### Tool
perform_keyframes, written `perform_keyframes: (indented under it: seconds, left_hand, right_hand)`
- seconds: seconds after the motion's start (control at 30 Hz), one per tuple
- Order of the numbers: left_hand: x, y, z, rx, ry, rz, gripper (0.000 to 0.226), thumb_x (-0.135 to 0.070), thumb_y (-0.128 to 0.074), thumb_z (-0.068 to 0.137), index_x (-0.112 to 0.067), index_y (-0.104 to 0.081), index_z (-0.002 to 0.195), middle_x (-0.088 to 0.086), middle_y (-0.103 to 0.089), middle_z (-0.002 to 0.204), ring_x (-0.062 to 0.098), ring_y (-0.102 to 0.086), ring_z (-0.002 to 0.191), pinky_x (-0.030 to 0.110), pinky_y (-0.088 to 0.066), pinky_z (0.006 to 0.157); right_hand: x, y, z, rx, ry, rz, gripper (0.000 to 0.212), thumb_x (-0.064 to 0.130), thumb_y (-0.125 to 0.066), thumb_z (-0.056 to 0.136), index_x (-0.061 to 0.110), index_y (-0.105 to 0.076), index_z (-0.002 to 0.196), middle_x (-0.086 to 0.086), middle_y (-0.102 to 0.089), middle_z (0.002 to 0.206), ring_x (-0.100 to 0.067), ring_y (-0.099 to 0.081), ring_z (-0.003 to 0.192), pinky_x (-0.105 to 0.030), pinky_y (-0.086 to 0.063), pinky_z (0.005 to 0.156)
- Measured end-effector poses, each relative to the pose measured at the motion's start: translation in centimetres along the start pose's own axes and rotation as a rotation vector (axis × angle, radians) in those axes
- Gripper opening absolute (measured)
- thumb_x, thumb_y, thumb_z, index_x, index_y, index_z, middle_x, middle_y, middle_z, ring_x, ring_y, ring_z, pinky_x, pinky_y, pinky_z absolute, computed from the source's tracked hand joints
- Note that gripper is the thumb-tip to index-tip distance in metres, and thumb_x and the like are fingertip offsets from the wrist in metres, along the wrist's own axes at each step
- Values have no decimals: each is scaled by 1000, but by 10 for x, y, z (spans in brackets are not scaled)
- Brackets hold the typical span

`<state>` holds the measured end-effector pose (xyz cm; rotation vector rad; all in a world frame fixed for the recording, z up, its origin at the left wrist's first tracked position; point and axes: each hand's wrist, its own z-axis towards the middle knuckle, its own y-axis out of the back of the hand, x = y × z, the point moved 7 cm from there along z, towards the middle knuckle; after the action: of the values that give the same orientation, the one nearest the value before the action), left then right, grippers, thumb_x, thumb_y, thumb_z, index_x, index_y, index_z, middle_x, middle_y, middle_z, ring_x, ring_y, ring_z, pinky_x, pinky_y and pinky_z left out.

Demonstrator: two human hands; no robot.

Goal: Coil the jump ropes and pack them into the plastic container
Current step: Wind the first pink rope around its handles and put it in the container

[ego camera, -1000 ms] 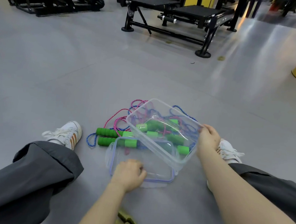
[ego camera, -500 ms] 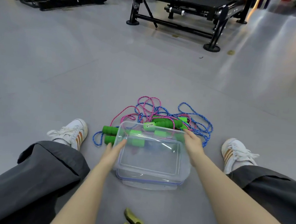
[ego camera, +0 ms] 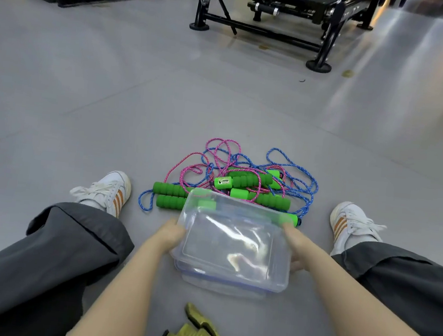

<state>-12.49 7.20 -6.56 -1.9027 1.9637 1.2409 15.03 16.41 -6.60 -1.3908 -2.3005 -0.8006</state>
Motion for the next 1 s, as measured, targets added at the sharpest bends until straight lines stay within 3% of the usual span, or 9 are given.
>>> perform_keyframes:
  seconds: [0.17,0.23,0.37,0.47,0.53,0.67,0.77,0.93,1.0]
  left_hand:
    - [16,-26,-32,154,56,114,27,7,-39,88,-2,-45,112,12,-49,98,30,-56,95,39,-54,64]
    - [21,-30,-33,126,85,90,26,4,-42,87,-3,-42,112,10,-46,97,25,-52,87,38,-51,69]
    - [13,-27,-31,51,19,295,38,-13,-44,92,-4,-42,129,16,-49,132,35,-52,115,43,-48,95]
    - [19,-29,-38,158,97,321,34,-6,-42,93,0,-46,127,16,-53,110,33,-59,92,48,-53,86]
    - [24,-28,-40,217,166,362,37,0,-48,90,2,-48,127,14,-51,96,28,-59,85,44,-55,85]
    - [14,-22,-39,242,209,305,67,-28,-66,86,-6,-34,140,17,-41,141,31,-50,122,41,-49,93]
    - [-11,-6,-20,4,37,96,84,-46,-67,82,-5,-28,144,12,-36,148,28,-41,131,37,-38,101]
    - [-67,-2,-6,-174,-309,141,49,-33,-56,92,-7,-46,132,9,-57,128,15,-53,85,25,-39,82]
    - [-82,-7,2,-206,-384,192,48,-35,-52,93,-10,-46,133,9,-56,130,21,-57,101,31,-44,90]
  right_hand:
    - [-24,15,-3,-75,-3,-157,54,37,-31,98,4,-29,141,-21,-39,139,-40,-44,122,-45,-40,96]
    - [-24,21,-3,-148,50,-208,46,23,-38,97,-5,-39,134,-22,-47,130,-38,-49,117,-41,-42,94]
    - [-16,21,-8,-190,125,-333,38,13,-37,97,-9,-48,125,-24,-53,123,-31,-50,101,-36,-42,92]
    - [-9,19,-12,-197,138,-392,39,15,-31,100,-8,-44,128,-24,-47,136,-31,-50,112,-30,-38,85]
    - [-8,18,-12,-179,117,-403,41,13,-26,100,-8,-42,132,-22,-42,141,-31,-44,127,-29,-38,95]
    - [0,16,-15,-178,112,-381,53,34,-29,98,0,-37,138,-20,-37,146,-33,-37,133,-34,-32,106]
    - [26,26,-9,-317,238,-455,52,40,-34,94,5,-44,132,-19,-47,137,-34,-45,125,-37,-38,99]
    - [88,18,1,-343,521,-595,44,9,-36,92,7,-39,135,-19,-47,135,-34,-47,121,-39,-41,97]
    - [106,8,9,-324,575,-704,50,2,-37,89,8,-35,138,-17,-45,136,-34,-45,122,-42,-43,95]
